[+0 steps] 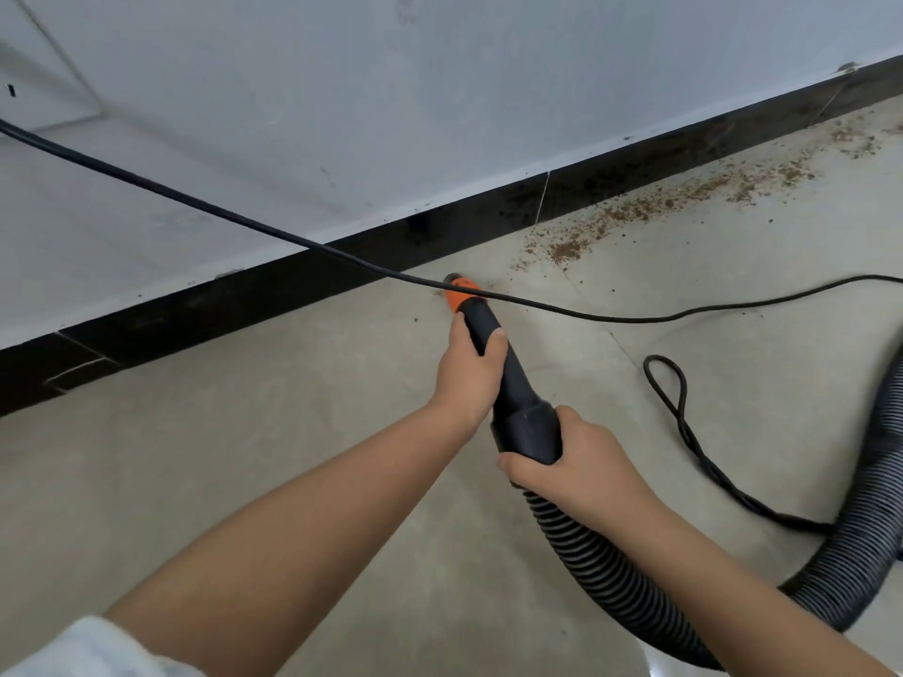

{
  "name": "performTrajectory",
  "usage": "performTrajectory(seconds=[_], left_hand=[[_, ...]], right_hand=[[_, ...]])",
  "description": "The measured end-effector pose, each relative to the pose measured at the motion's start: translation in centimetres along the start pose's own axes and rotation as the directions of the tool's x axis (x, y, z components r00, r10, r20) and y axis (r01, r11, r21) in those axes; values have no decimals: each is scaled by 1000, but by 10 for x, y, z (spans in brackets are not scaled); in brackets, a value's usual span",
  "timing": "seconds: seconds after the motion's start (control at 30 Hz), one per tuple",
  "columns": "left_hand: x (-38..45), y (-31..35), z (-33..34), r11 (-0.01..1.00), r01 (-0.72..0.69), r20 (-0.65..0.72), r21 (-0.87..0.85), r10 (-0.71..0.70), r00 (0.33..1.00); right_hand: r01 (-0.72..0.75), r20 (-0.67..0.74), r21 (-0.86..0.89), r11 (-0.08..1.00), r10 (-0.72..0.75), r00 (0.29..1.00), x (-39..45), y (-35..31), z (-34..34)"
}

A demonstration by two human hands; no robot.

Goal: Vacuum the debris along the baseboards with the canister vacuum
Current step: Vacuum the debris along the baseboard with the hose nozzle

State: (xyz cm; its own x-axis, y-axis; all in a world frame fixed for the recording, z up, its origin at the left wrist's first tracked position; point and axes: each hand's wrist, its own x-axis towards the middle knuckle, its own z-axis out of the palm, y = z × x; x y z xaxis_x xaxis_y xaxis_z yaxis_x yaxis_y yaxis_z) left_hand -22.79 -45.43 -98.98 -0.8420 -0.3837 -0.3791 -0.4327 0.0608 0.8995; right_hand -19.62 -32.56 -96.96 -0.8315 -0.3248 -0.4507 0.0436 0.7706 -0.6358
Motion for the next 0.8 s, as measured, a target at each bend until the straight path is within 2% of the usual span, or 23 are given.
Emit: performTrajectory(seconds=[0.1,0.3,0.43,0.57,0.8], left_hand=[[-12,-4,-7,1000,-13,-15,-13,13,1000],[-24,-5,-16,999,53,-18,6,-53,998],[-35,-9,-20,999,47,-7,-8,-47,999],[-38,-13,-21,995,104,25,11,-104,994],[-9,10,-22,987,159,55,21,-160,986]], right_hand=[[21,10,-34,999,-21,1000,-12,-4,4],[34,17,-94,995,-33,999,-21,-12,6],[36,15,-134,990,-35,999,-32,-11,11],[26,32,-158,987,-21,999,-36,-8,11],[0,-12,-38,999,0,1000,-3,-16,15]])
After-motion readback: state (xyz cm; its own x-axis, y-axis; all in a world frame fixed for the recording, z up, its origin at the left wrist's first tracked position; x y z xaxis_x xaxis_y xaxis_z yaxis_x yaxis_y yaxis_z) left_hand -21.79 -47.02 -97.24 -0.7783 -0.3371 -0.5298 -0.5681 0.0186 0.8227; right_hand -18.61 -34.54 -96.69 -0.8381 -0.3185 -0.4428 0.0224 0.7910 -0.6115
